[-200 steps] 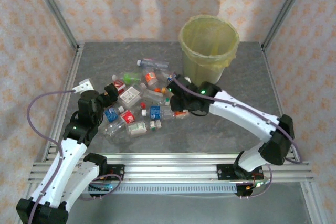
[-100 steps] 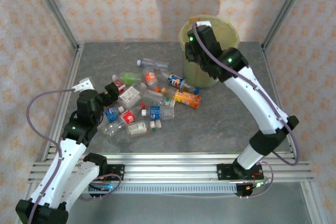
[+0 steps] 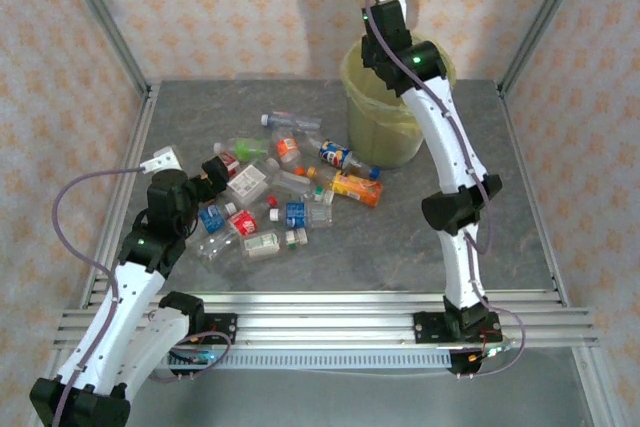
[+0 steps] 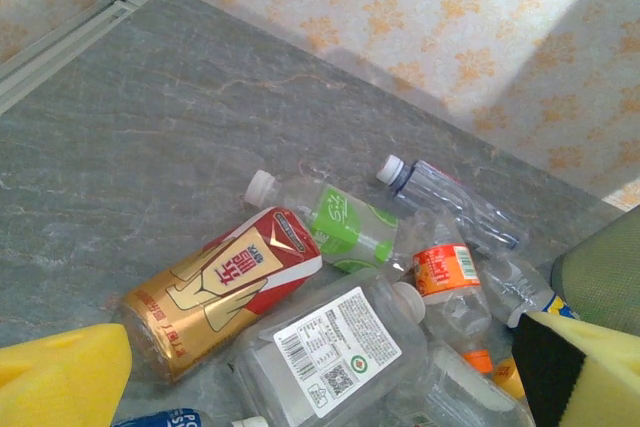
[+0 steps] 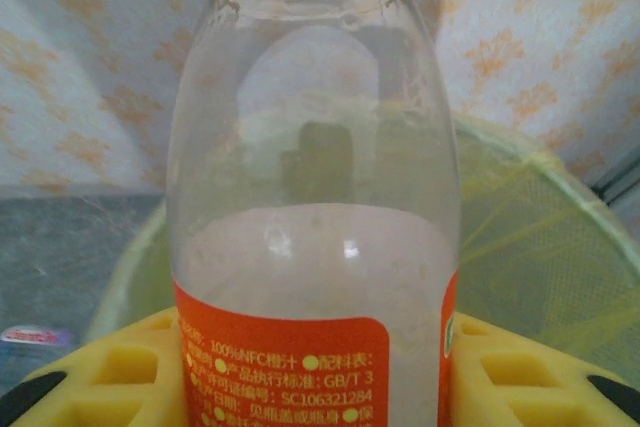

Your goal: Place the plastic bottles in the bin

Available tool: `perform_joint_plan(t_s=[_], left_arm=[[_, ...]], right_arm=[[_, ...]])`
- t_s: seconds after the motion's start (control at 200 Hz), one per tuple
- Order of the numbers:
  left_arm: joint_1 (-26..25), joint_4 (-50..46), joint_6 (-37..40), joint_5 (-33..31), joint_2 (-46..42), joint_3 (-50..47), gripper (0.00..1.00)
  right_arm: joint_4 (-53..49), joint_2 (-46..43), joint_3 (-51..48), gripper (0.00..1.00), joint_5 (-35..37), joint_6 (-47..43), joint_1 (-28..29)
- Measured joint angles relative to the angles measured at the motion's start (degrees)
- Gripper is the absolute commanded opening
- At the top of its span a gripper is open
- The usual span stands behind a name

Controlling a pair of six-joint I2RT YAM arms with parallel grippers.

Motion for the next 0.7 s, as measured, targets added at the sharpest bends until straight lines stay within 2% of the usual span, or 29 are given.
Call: perform_joint_plan(t_s=[0.505,0.701], left_arm=[[0.0,0.0,0.0,0.0,0.0,0.3,1.00],[0.0,0.0,0.0,0.0,0.0,0.3,1.00]], right_arm=[[-6.0,8.7,-1.0,0.25,-7.5,1.3,-6.3],[-9.9,11.5,-1.3,0.34,-9.5,0.9,-6.5]])
